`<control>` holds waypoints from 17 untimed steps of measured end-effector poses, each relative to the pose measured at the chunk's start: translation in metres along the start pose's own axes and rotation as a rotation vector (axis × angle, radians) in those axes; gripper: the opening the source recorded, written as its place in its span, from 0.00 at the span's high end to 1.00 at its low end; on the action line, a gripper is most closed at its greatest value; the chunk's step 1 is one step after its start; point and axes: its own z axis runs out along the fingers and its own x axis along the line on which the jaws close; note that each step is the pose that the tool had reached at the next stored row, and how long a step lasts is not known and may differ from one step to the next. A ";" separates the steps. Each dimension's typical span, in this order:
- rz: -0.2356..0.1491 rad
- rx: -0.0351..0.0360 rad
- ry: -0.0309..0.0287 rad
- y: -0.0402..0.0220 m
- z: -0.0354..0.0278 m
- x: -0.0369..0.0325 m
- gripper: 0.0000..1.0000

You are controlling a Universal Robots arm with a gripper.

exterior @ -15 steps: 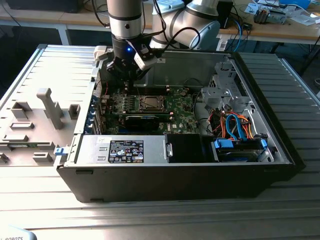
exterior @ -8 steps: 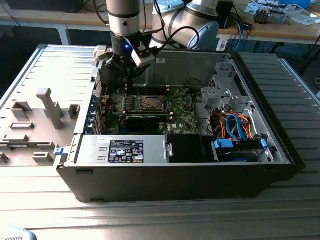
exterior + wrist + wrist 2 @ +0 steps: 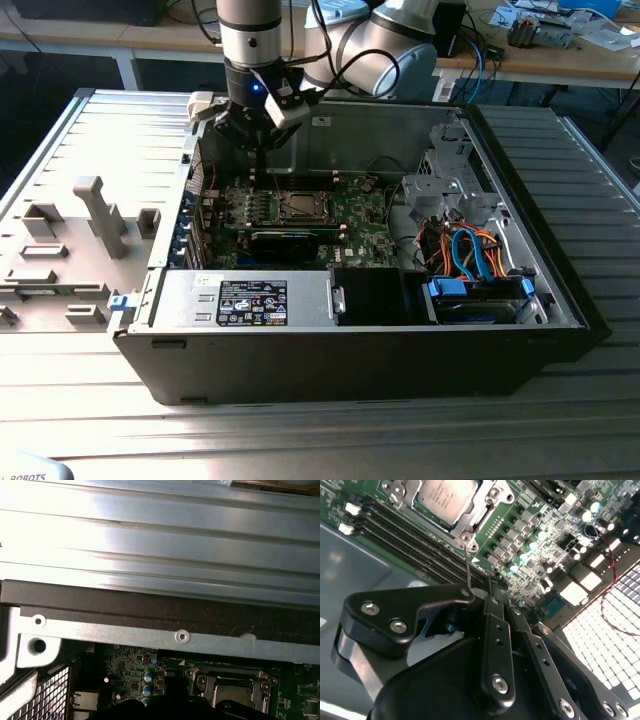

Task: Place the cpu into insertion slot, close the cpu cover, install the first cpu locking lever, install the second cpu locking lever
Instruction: 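Install the first cpu locking lever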

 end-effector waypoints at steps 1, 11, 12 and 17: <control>0.000 0.0002 0.0001 -0.0001 -0.0001 -0.0007 0.89; 0.000 0.0000 0.0002 -0.0006 0.0002 -0.0060 0.89; 0.000 0.0001 0.0003 -0.0006 0.0003 -0.0064 0.89; 0.000 0.0001 0.0004 -0.0007 0.0004 -0.0074 0.89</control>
